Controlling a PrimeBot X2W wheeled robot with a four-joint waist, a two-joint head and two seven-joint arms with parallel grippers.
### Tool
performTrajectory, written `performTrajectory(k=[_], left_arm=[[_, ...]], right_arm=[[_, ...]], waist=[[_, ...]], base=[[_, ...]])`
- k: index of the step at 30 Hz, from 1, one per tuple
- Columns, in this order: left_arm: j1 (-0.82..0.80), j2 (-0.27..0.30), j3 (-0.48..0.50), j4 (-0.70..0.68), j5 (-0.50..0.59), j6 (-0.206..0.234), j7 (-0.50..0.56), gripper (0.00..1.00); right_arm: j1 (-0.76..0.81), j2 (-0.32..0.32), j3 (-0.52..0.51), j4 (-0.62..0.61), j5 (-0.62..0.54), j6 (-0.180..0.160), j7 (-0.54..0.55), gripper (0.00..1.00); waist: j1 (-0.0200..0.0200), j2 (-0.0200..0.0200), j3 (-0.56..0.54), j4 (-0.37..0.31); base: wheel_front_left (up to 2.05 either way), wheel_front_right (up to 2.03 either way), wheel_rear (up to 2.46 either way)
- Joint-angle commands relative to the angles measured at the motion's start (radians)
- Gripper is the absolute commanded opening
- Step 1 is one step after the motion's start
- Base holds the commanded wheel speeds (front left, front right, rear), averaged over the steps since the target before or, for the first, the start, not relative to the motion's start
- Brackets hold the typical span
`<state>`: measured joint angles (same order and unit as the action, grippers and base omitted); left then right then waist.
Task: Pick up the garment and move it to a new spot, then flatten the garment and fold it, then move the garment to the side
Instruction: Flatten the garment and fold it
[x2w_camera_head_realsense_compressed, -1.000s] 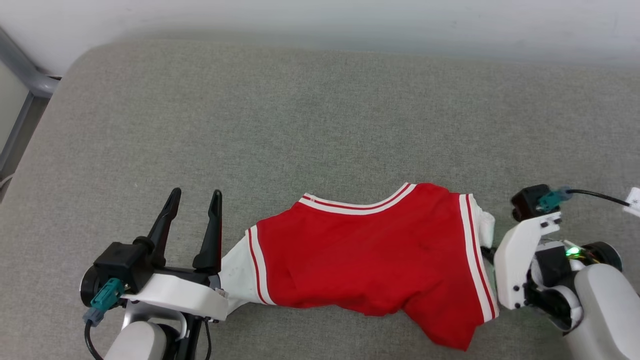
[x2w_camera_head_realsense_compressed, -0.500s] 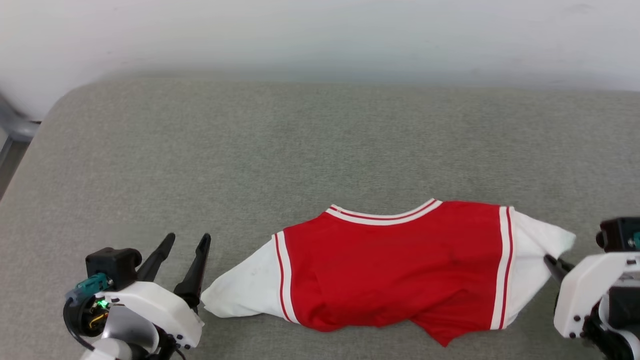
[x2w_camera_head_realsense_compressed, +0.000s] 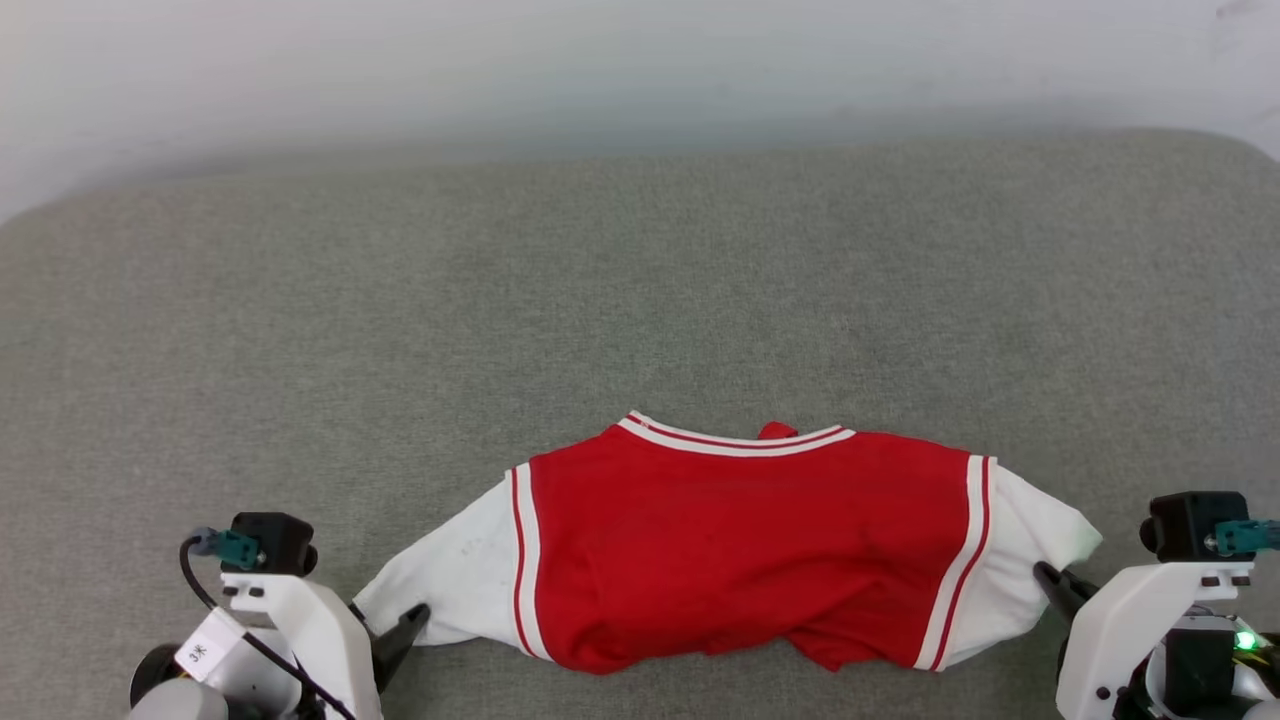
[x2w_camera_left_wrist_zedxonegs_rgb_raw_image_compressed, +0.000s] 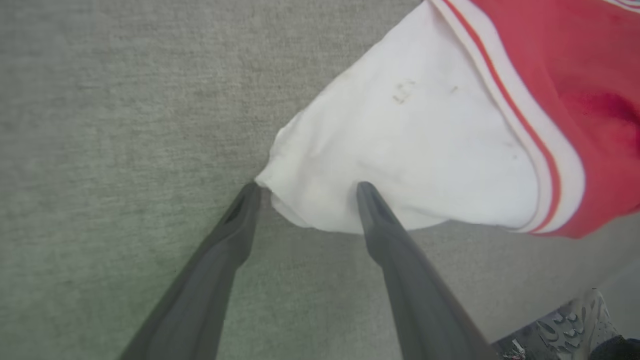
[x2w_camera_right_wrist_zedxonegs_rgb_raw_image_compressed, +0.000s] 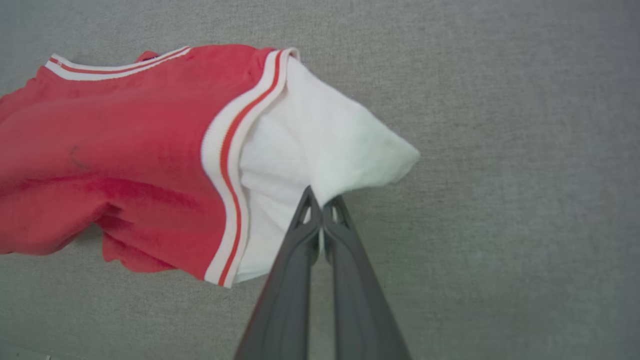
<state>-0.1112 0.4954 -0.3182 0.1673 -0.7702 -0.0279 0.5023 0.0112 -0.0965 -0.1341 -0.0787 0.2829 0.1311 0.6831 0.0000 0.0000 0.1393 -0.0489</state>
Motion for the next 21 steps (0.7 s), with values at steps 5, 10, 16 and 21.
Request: performTrajectory(k=[5,10,16,21], left_arm=[[-0.053,-0.019,-0.051,0.098,-0.001,-0.039,0.047,1.00],[-0.059,-0.050,-0.128,0.157,-0.004,-0.062,0.127,0.00],[-0.102,-0.032,-0.105,0.133,0.047,-0.044,0.035,0.00],[-0.156,-0.001,-0.063,0.076,0.109,-0.027,-0.099,0.00]], right_arm=[[-0.026,0.014,0.020,0.020,0.010,-0.001,-0.026,0.00],[-0.037,0.020,0.022,0.042,0.010,-0.001,-0.039,0.00],[-0.054,0.012,0.018,0.053,-0.008,-0.001,-0.065,0.00],[-0.092,0.004,-0.001,0.058,-0.044,-0.001,-0.119,0.00]], waist=[[0.0000,0.0000,0.060,-0.034],[0.0000,0.0000,0.071,-0.042],[0.0000,0.0000,0.056,-0.034],[0.0000,0.0000,0.038,-0.017]], base=[[0.00,0.00,0.00],[0.00,0.00,0.00],[0.00,0.00,0.00],[0.00,0.00,0.00]])
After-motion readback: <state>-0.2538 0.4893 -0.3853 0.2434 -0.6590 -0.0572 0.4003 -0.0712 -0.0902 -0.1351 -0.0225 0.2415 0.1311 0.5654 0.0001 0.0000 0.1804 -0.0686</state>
